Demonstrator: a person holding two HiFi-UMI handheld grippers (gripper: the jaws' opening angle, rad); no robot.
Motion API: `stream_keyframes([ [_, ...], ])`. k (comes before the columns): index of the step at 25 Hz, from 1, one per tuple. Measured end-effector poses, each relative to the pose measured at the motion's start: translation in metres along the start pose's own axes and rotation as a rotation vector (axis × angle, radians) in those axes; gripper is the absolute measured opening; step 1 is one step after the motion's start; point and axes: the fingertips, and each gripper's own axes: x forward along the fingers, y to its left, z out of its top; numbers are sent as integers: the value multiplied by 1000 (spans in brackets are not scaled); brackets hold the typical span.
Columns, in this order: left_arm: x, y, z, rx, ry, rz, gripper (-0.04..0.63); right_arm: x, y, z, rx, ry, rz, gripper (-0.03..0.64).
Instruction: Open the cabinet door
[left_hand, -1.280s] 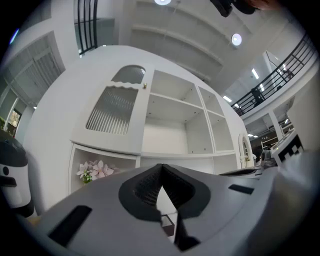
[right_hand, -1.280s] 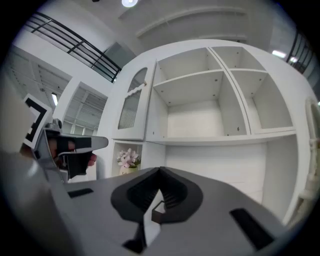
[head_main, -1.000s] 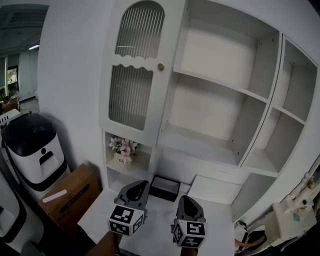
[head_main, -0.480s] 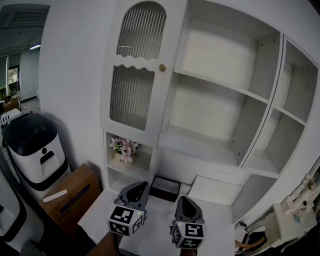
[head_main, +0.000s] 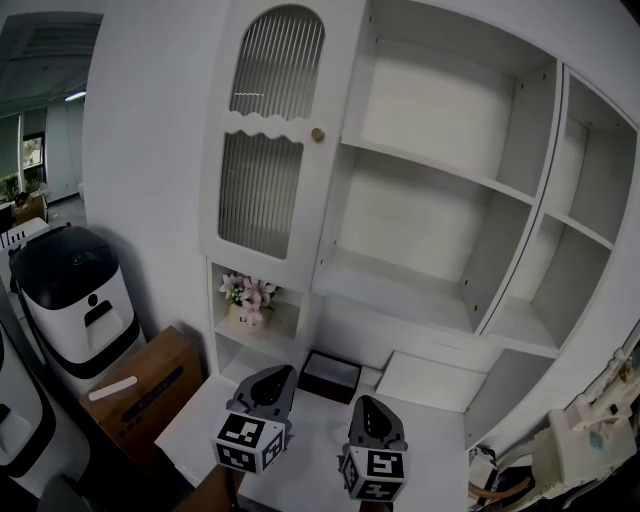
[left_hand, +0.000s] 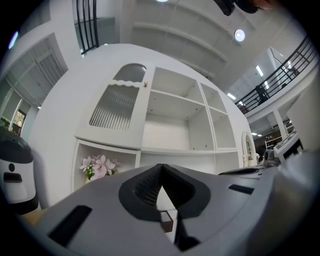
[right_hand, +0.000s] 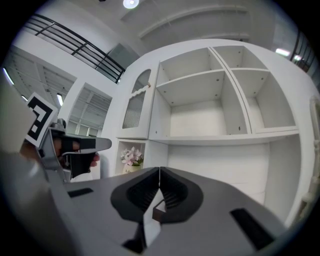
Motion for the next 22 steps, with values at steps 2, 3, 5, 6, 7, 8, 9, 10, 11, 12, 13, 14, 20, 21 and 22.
stream_keyframes([
  [2, -1, -5, 1, 5, -4, 9, 9, -4, -2, 3, -9, -12, 10, 20],
  [3, -2, -7, 2, 9, -7, 15, 9, -6, -3, 5, -9, -16, 17, 20],
  [5, -2, -13, 5, 17, -11, 24, 9, -9, -6, 6, -5, -20, 30, 20],
  [6, -3, -16, 5, 28, -11, 29, 9, -11, -7, 6, -4, -21, 35, 20],
  [7, -4, -20, 6, 43, -10, 36, 9, -14, -9, 6, -3, -21, 40, 20],
  [8, -5, -22, 6, 61, -10, 45, 9, -16, -10, 5, -2, -20, 46, 20],
  [9, -7, -24, 7, 75, -10, 54, 9, -18, -11, 5, -1, -20, 52, 20],
  [10, -7, -25, 7, 82, -12, 61, 9, -19, -12, 4, 1, -21, 58, 20],
  [11, -8, -26, 8, 81, -13, 66, 9, -19, -13, 4, 4, -22, 63, 20],
  [12, -8, -27, 8, 79, -13, 67, 9, -19, -14, 4, 6, -23, 67, 20],
  [13, -7, -27, 7, 78, -12, 68, 9, -18, -14, 4, 7, -22, 69, 20],
  [14, -7, -27, 7, 80, -11, 70, 9, -17, -15, 4, 7, -20, 71, 20],
  [20, 0, -14, 8, 80, -19, 67, 9, -5, -15, 5, 9, -28, 61, 20],
  [21, 2, -11, 8, 79, -21, 63, 9, -1, -15, 6, 11, -29, 56, 20],
  [22, 5, -6, 7, 79, -23, 58, 9, 3, -14, 7, 12, -31, 50, 20],
])
